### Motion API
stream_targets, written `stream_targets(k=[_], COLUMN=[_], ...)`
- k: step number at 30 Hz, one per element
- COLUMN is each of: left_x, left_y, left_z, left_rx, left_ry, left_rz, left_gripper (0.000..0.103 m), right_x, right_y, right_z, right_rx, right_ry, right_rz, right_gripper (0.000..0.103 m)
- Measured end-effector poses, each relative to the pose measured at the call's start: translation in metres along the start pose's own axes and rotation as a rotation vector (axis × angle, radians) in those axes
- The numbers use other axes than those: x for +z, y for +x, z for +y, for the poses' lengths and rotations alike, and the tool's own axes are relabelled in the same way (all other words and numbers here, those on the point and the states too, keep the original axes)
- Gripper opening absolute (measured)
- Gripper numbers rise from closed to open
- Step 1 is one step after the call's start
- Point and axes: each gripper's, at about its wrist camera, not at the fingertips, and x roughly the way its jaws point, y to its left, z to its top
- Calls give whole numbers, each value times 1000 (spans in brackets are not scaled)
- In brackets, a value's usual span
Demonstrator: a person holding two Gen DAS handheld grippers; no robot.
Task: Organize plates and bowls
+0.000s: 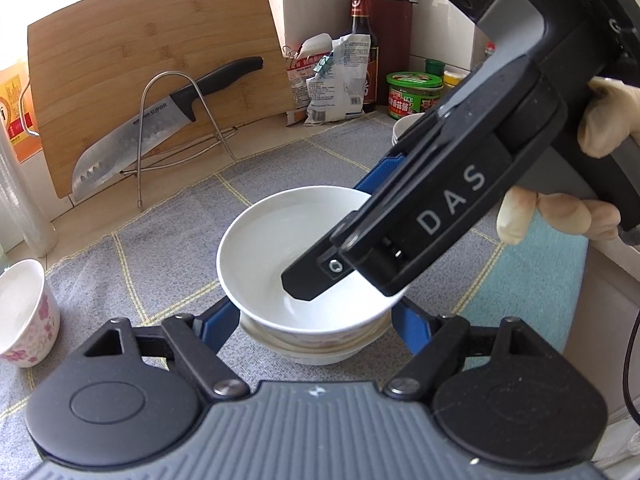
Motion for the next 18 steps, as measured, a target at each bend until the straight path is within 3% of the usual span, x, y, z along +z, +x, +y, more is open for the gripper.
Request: stream_targets(k=[15,18], left_x=[0,0], left_y=[2,3], left_z=[1,3], left_rx=[-6,-11], left_ry=[-3,-10], left_rz=[-2,0], left_gripper=[85,87], right_x=[-1,-1], right_y=[5,6], right_z=[2,4], right_rx=[-14,-14], right_ry=[-20,-26], right_rz=[9,10], right_gripper=[87,93])
